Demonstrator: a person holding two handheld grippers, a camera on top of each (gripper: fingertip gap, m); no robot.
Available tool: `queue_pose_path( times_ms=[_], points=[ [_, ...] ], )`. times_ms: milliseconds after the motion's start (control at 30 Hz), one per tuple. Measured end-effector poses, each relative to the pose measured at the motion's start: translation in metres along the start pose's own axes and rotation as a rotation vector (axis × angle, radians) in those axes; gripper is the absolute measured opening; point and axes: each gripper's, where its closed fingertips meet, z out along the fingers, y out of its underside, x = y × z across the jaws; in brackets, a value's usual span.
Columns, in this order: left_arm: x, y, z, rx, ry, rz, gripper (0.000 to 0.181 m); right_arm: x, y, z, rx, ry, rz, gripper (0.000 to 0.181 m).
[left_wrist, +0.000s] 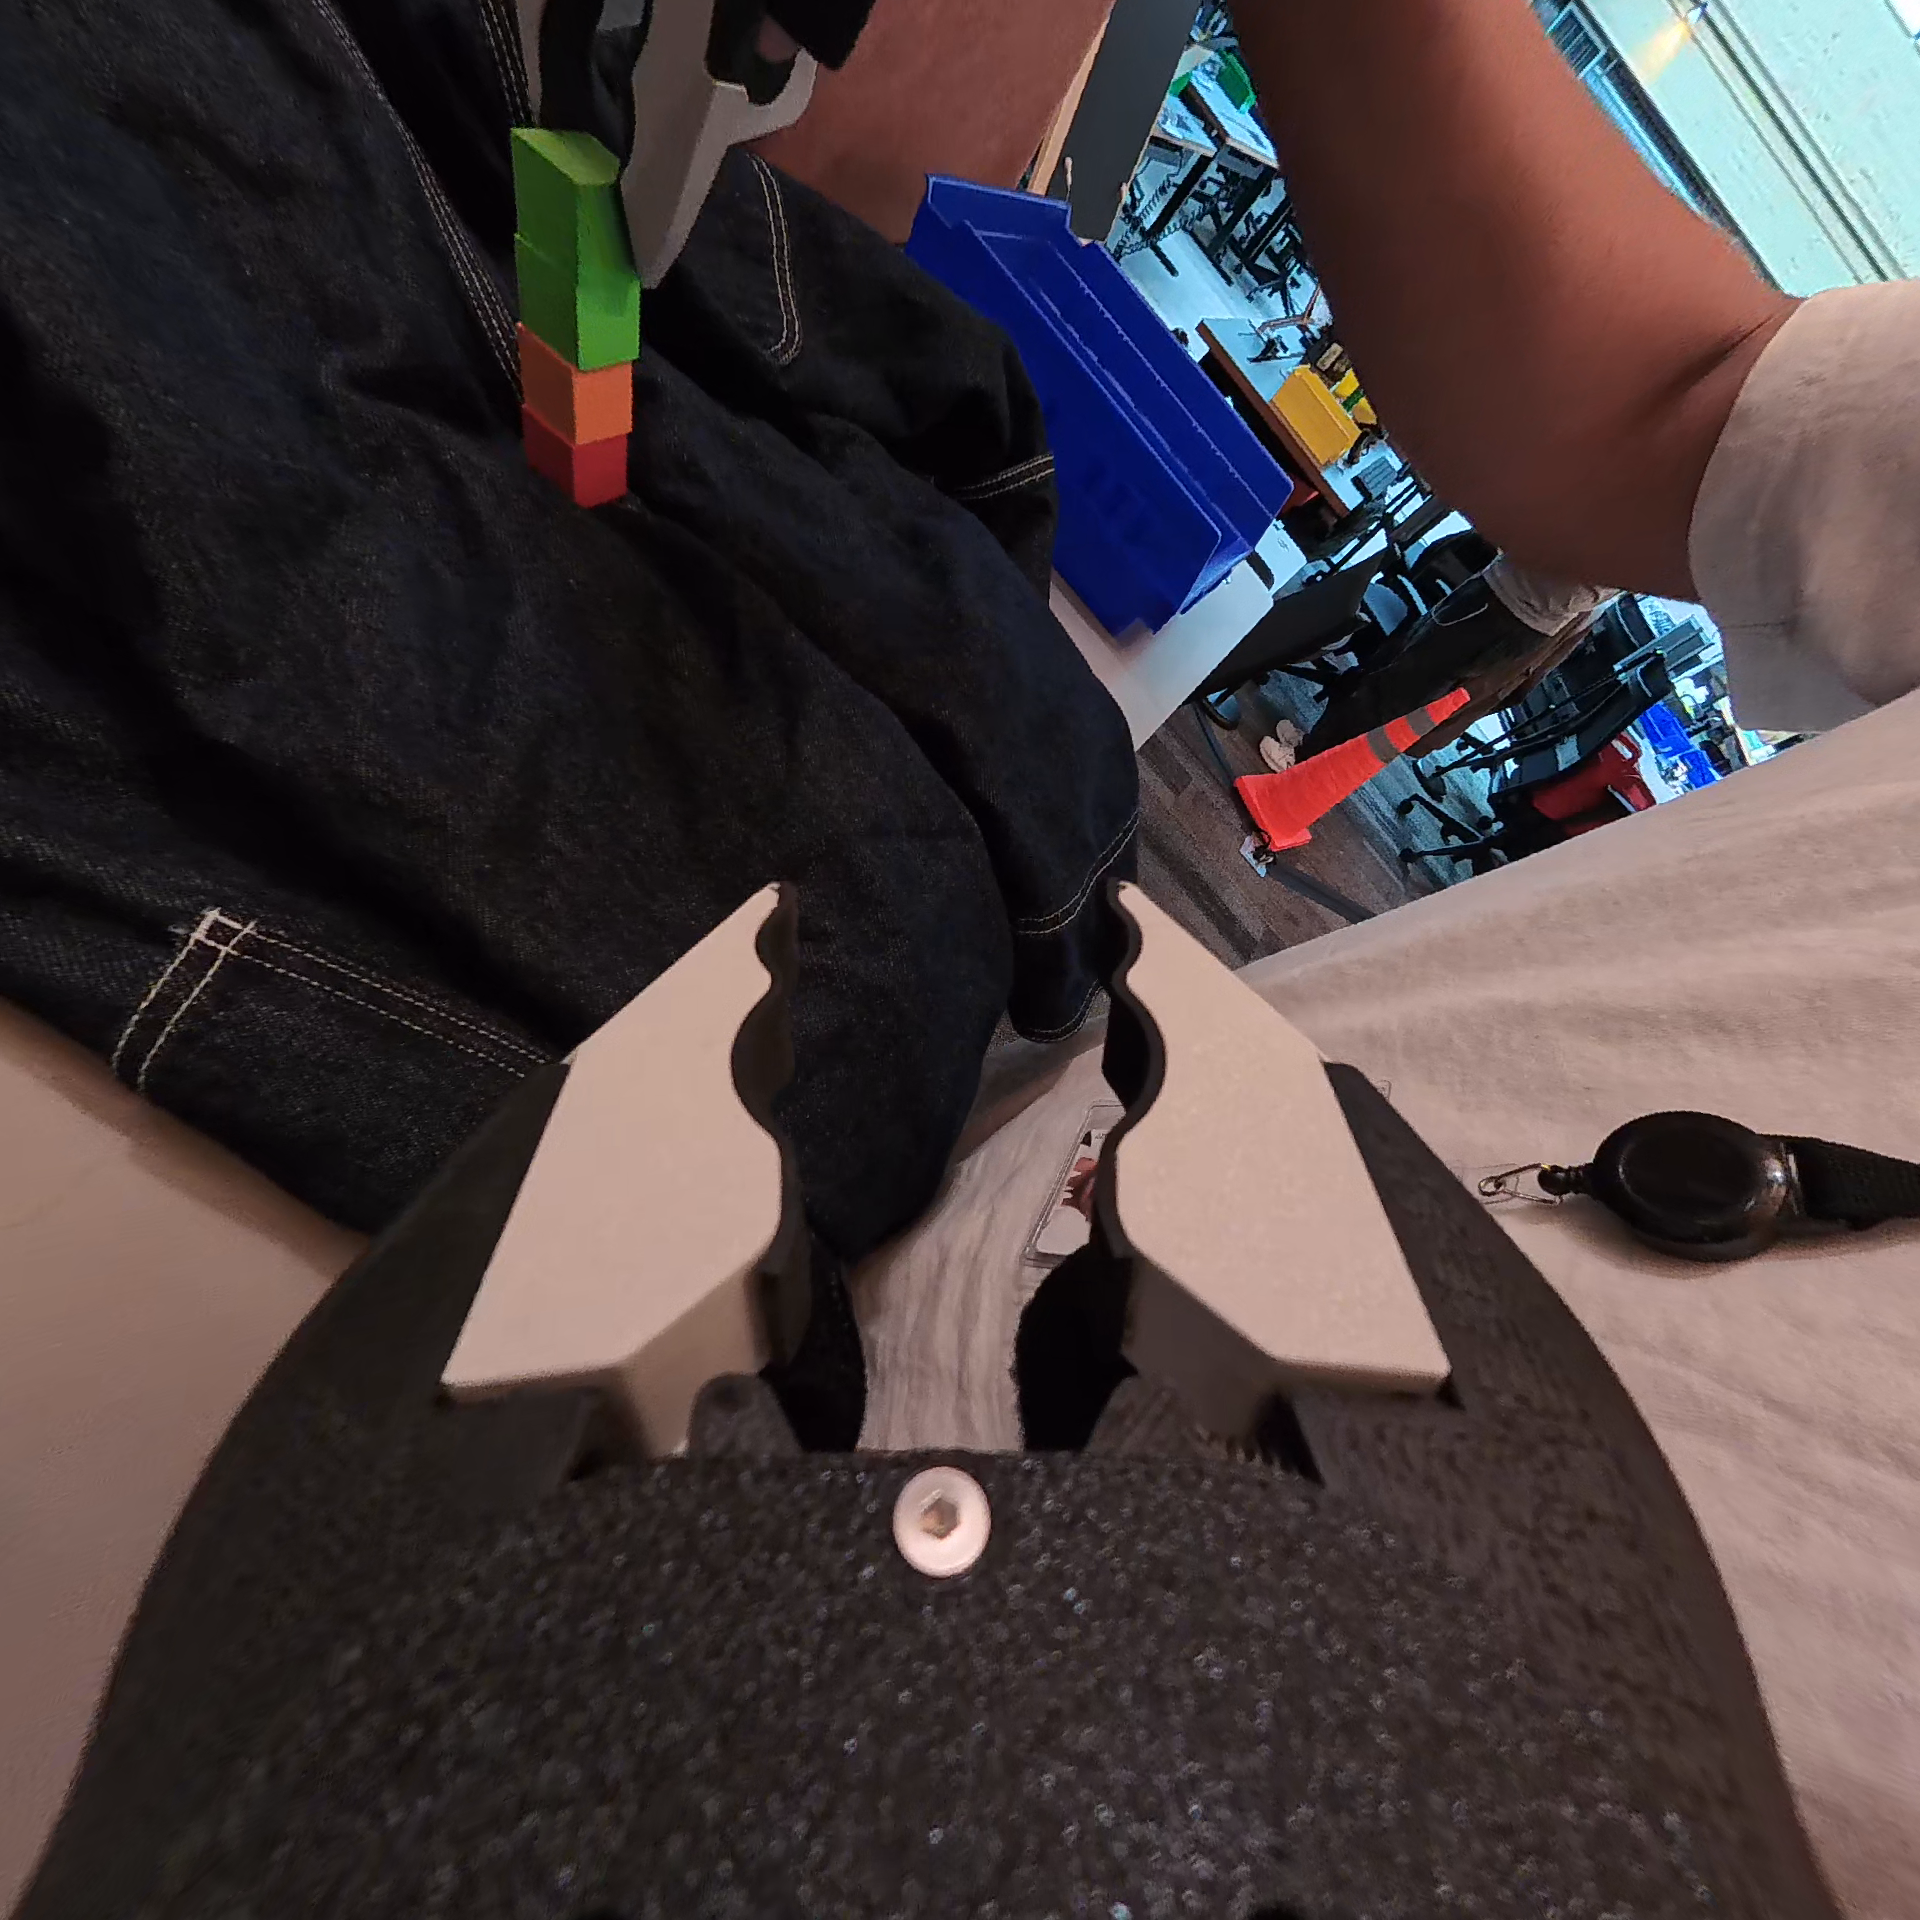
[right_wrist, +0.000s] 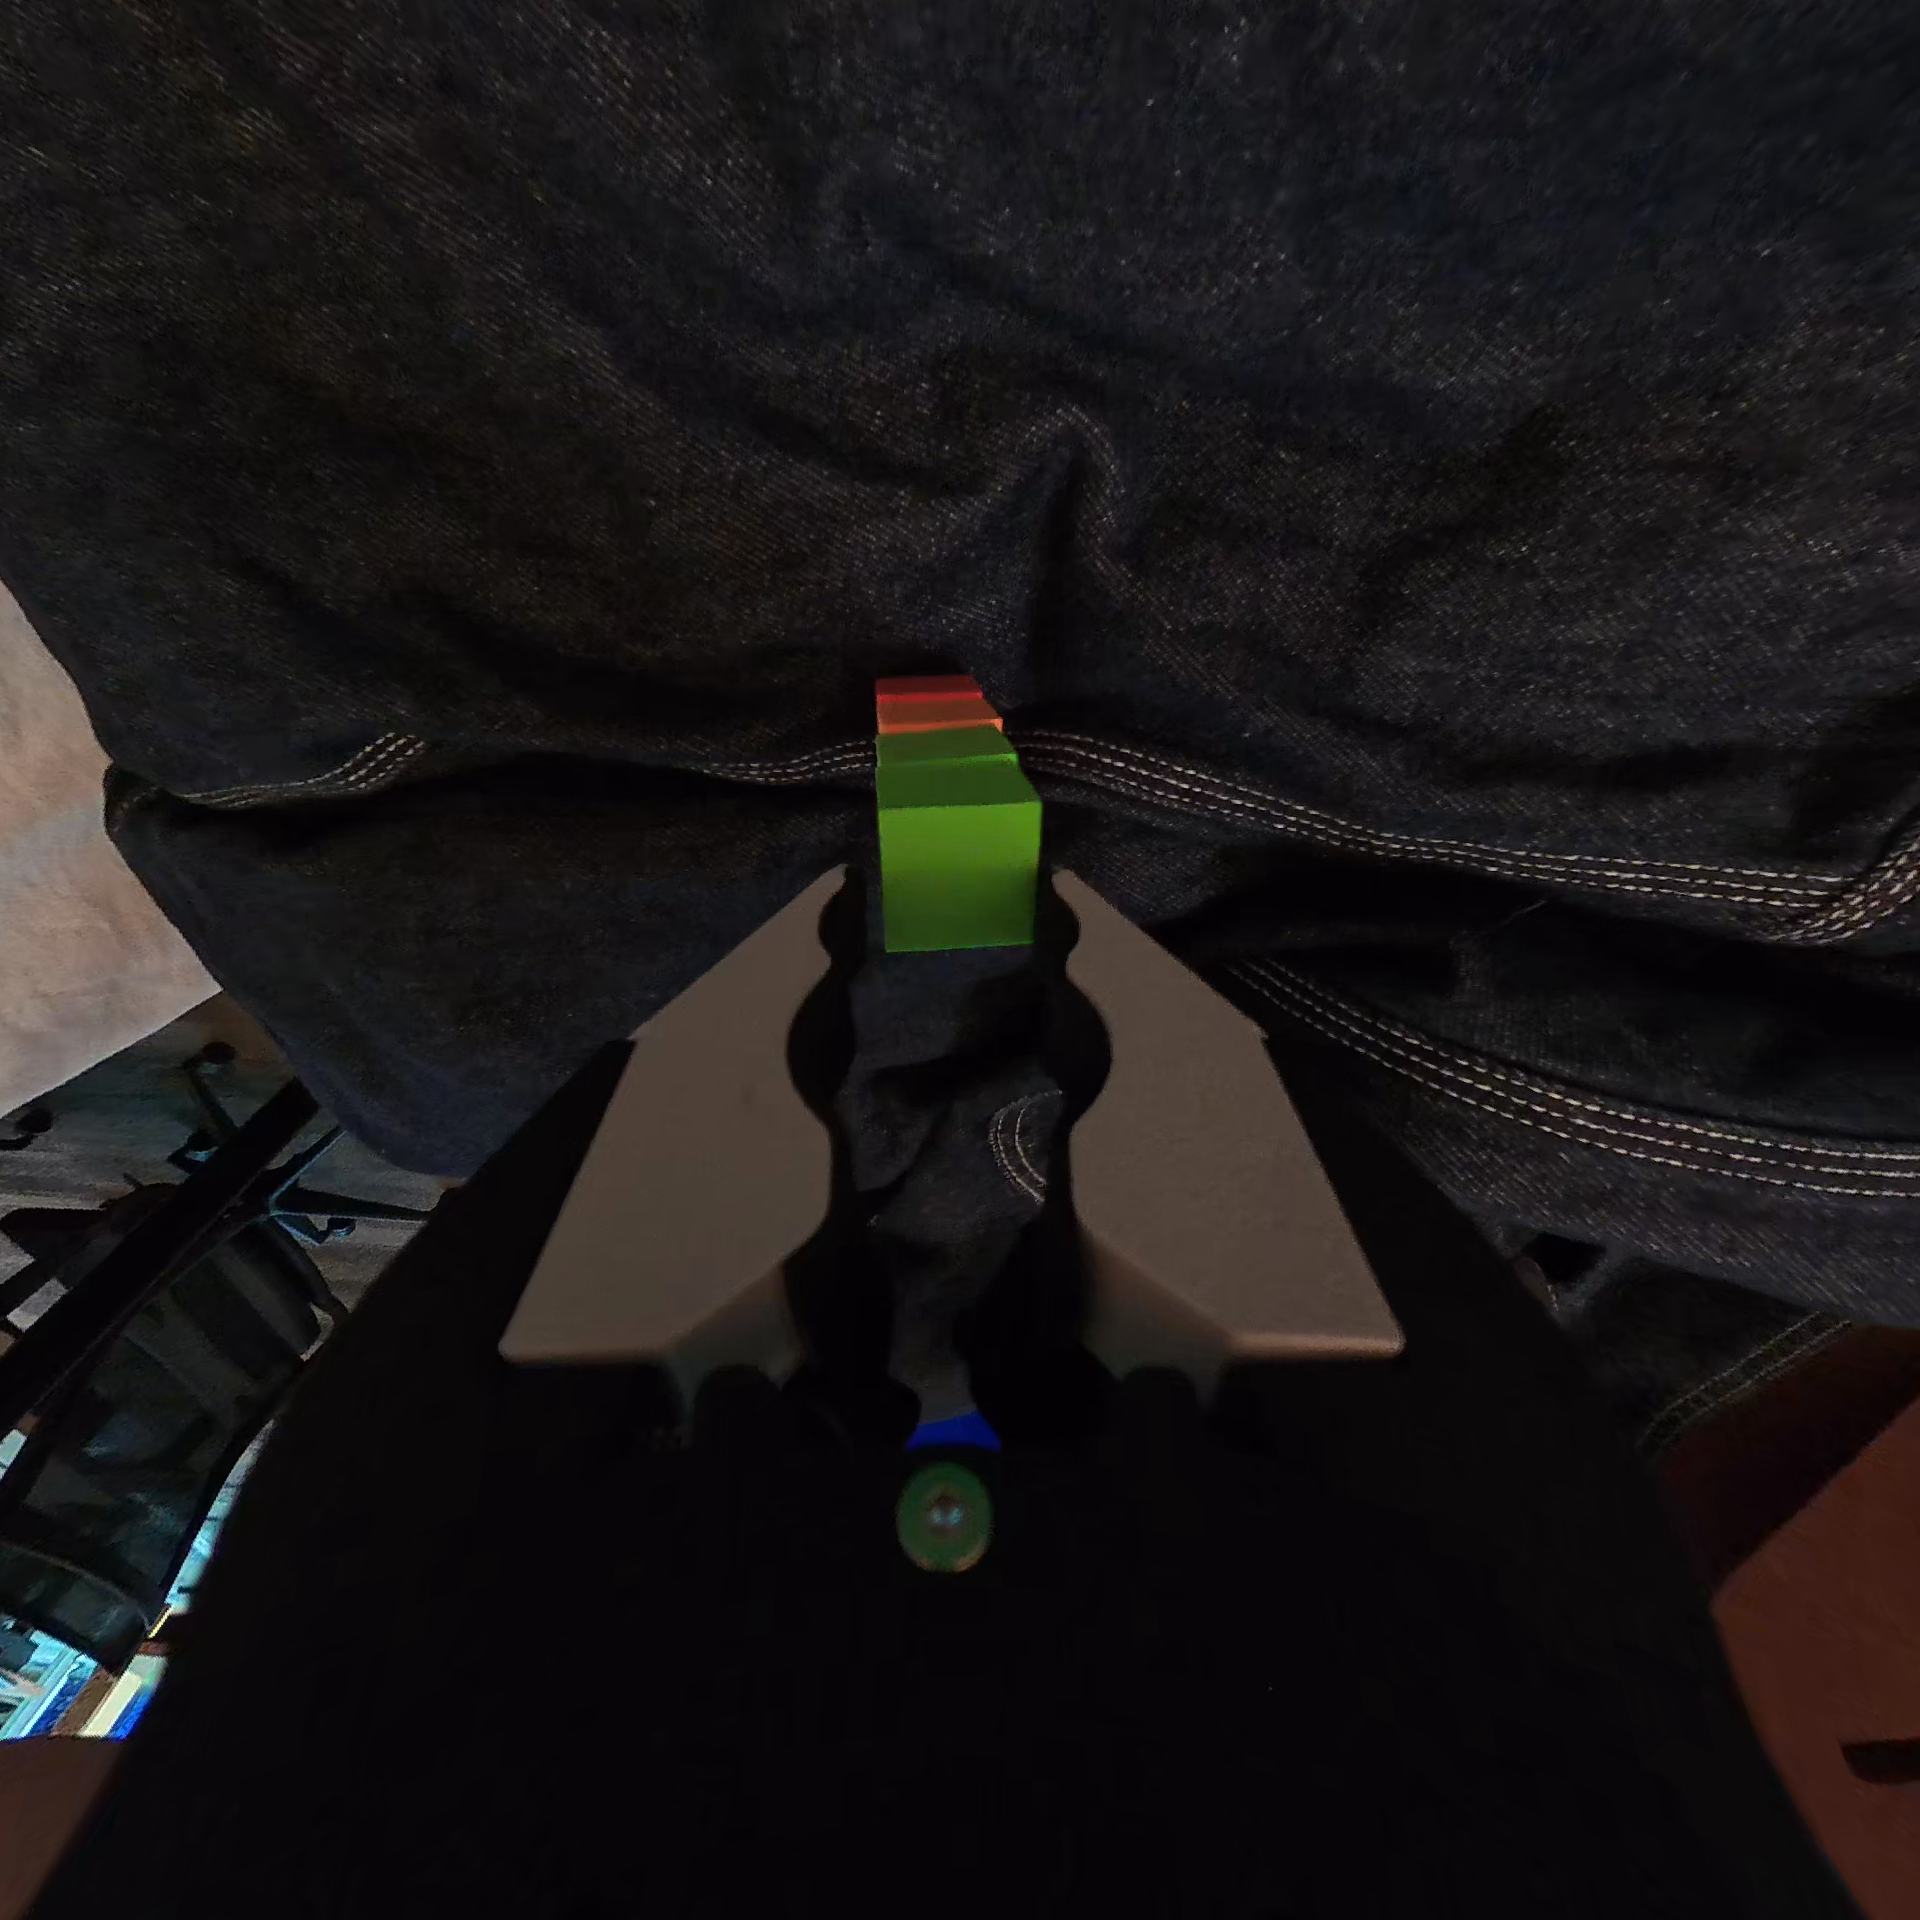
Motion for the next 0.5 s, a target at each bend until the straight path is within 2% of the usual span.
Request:
queue_pose_path(
  times_ms=[500],
  points=[
    [-0.002, -0.001, 0.0, -0.004, -0.03, 0.016, 0.059, 0.006, 0.006, -0.013, 0.055, 0.068, 0.026, 0.047]
  ],
)
